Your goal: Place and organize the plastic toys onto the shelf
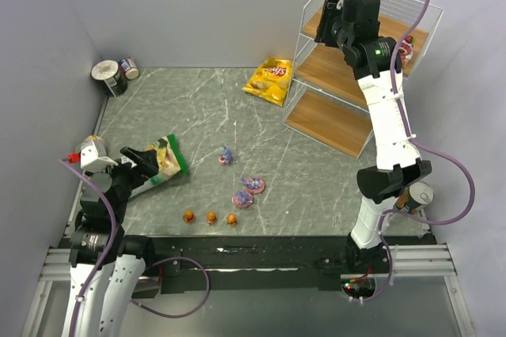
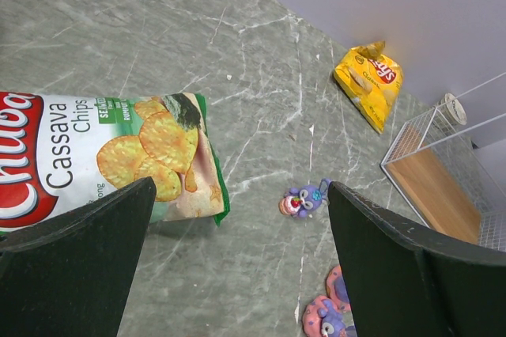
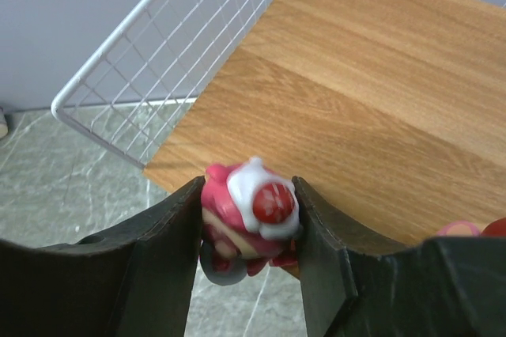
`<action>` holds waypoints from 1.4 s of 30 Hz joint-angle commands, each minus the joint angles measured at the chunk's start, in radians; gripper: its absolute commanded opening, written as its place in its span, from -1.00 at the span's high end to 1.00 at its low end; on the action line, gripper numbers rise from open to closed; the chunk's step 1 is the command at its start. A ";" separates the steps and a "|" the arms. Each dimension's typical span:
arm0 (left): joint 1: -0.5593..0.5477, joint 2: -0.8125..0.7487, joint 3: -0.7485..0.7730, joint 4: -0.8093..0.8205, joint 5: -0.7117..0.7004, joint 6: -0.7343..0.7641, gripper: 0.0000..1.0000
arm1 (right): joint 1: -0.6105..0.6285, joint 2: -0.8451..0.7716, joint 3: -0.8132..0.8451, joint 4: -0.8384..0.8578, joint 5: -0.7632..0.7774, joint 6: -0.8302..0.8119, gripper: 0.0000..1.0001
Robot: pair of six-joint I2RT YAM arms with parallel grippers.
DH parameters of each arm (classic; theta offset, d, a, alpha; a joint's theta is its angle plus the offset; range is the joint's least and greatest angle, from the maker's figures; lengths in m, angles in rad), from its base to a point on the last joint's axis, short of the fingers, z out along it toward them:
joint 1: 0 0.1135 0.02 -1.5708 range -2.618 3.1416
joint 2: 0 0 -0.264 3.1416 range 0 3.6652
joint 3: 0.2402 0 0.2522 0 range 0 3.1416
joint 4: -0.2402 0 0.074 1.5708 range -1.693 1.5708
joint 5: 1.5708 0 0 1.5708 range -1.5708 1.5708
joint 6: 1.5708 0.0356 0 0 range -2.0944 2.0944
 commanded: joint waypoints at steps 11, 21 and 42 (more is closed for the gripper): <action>0.002 -0.009 0.003 0.022 -0.012 -0.005 -0.93 | -0.016 0.050 0.052 -0.055 0.010 -0.024 -0.21; 0.004 -0.009 0.003 0.022 -0.011 -0.005 -0.93 | -0.016 0.021 0.025 -0.015 0.030 -0.018 -0.45; 0.002 -0.018 0.003 0.022 -0.011 -0.005 -0.93 | -0.008 -0.170 -0.049 0.106 0.009 -0.001 -0.54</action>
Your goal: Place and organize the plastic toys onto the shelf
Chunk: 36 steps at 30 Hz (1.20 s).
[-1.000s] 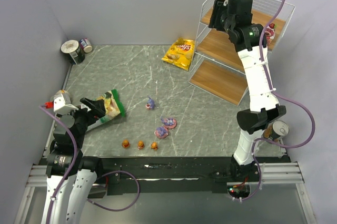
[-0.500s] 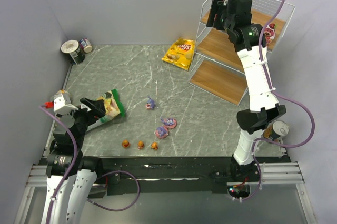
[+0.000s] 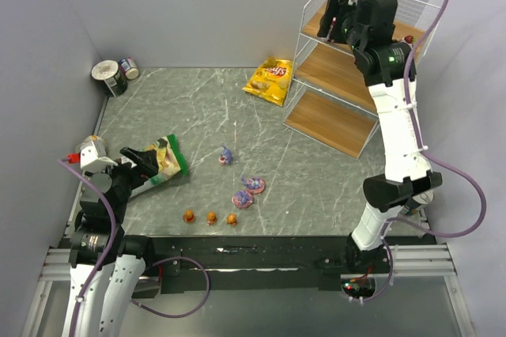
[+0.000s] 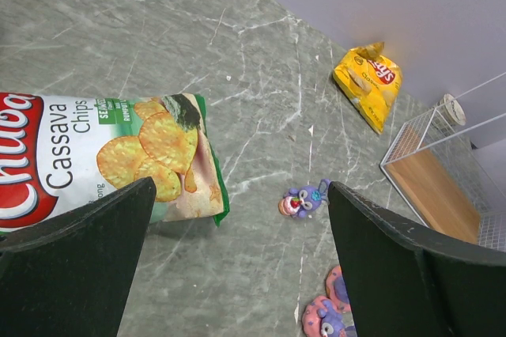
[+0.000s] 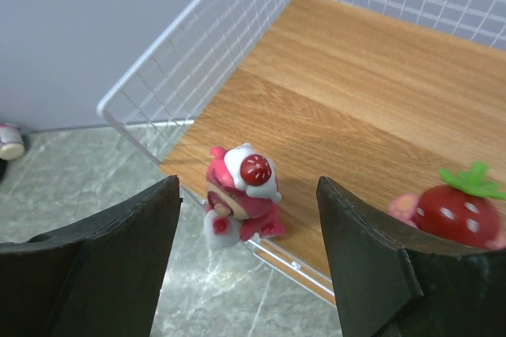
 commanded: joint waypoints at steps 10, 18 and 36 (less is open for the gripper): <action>0.003 -0.025 0.003 0.025 -0.008 -0.006 -0.93 | 0.003 -0.288 -0.186 0.040 -0.101 0.021 -0.54; 0.004 -0.015 0.002 0.035 0.028 0.005 -0.93 | 0.056 -0.748 -0.797 0.165 -0.251 0.114 -0.55; 0.003 -0.034 -0.015 0.059 0.080 0.026 -0.93 | 0.527 -0.949 -1.437 0.288 -0.030 0.136 -0.59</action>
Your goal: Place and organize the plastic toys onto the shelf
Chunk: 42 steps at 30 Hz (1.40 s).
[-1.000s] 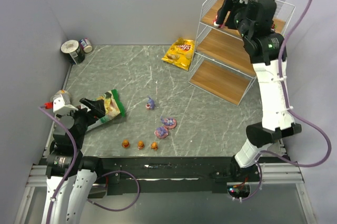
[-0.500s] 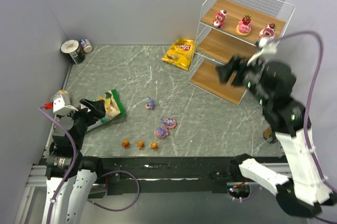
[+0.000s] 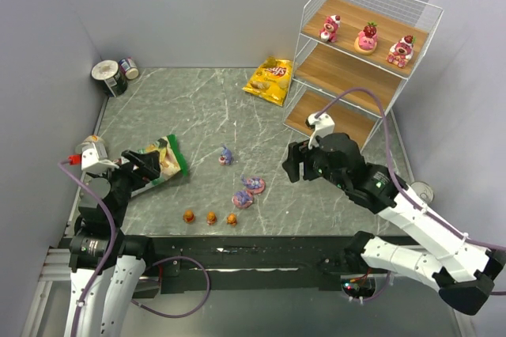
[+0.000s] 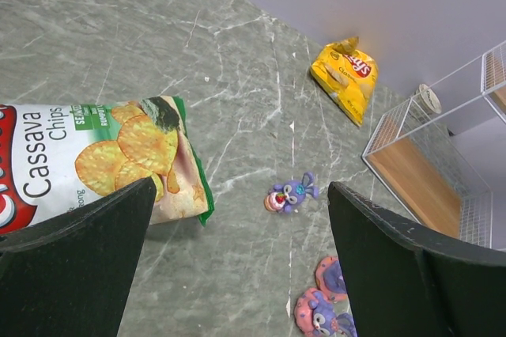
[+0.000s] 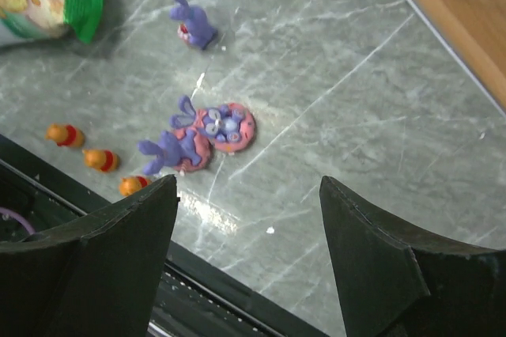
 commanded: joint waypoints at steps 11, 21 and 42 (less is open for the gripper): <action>0.003 0.031 0.000 0.037 0.018 0.009 -0.93 | 0.089 0.025 -0.214 0.338 -0.187 0.008 -0.61; 0.004 0.044 -0.001 0.040 0.026 0.012 -0.93 | 0.299 0.275 -0.230 0.500 -0.117 -0.007 -0.60; 0.004 0.099 -0.003 0.056 0.069 0.028 -0.93 | 0.401 0.530 -0.213 0.583 0.202 0.114 -0.11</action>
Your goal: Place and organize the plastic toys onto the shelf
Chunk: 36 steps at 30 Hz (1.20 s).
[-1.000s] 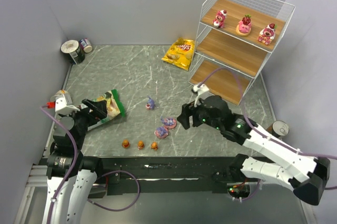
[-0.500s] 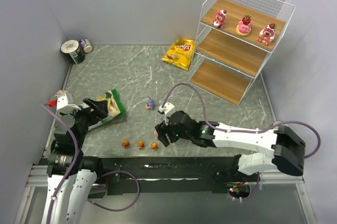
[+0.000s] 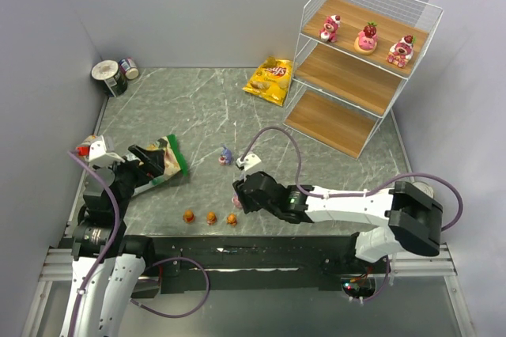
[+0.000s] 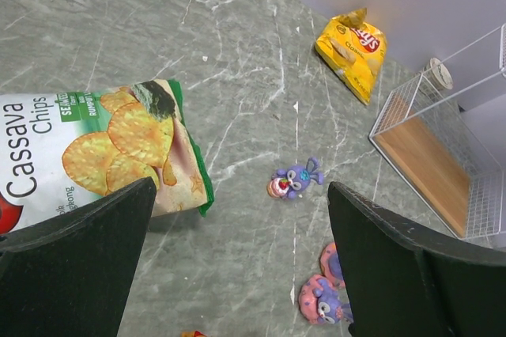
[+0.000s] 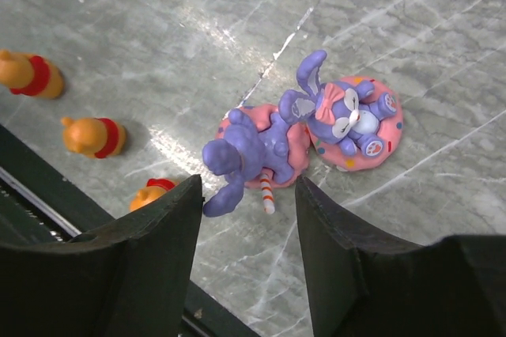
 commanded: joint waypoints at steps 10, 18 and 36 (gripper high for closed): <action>0.004 0.007 -0.004 0.036 0.023 0.010 -0.93 | 0.037 0.041 0.033 -0.011 0.074 0.021 0.03; 0.004 0.007 -0.002 0.035 0.025 0.012 -0.93 | 0.036 0.069 0.055 -0.013 0.108 0.030 0.35; 0.004 0.007 -0.001 0.033 0.026 0.014 -0.93 | 0.037 -0.037 0.070 -0.062 0.158 -0.036 1.00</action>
